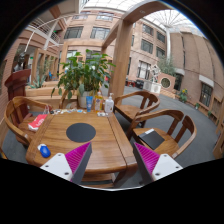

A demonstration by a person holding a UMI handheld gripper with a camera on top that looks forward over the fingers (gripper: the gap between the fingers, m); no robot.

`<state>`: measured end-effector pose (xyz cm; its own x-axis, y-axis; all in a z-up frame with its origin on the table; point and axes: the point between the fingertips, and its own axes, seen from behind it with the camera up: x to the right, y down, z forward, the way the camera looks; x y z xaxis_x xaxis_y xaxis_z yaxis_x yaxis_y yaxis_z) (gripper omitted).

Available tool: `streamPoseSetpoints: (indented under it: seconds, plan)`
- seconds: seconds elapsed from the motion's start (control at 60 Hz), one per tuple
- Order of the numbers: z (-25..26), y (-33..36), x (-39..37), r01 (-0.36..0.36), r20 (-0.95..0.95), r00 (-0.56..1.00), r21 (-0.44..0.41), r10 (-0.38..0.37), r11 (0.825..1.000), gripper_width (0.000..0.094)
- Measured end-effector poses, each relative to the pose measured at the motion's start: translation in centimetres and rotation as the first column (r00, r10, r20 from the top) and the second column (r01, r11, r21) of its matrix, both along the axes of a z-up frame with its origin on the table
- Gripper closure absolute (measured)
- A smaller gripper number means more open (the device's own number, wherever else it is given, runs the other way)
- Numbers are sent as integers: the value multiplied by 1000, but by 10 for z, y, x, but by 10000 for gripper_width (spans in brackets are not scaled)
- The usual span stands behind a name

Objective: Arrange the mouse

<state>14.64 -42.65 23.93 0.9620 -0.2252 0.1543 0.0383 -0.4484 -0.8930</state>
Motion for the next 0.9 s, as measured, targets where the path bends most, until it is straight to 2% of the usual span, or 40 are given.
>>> streamPoseSetpoints:
  seconds: [0.1,0.3,0.4,0.5,0.633,0.9]
  plan:
    - [-16,-8,7,24,21,1000,-34,-23,999,83]
    - [-117,-1,-35,-8,-11,1000,-136,7,991,81]
    - [-163,1,-84,-70,-82,995,-176,56,982,80]
    - [-198,11,-142,-163,-122,983,-200,141,966,80]
    - [-222,38,-211,-276,-152,956,-186,250,943,81]
    - [-251,112,-295,-387,-182,917,-195,354,901,80]
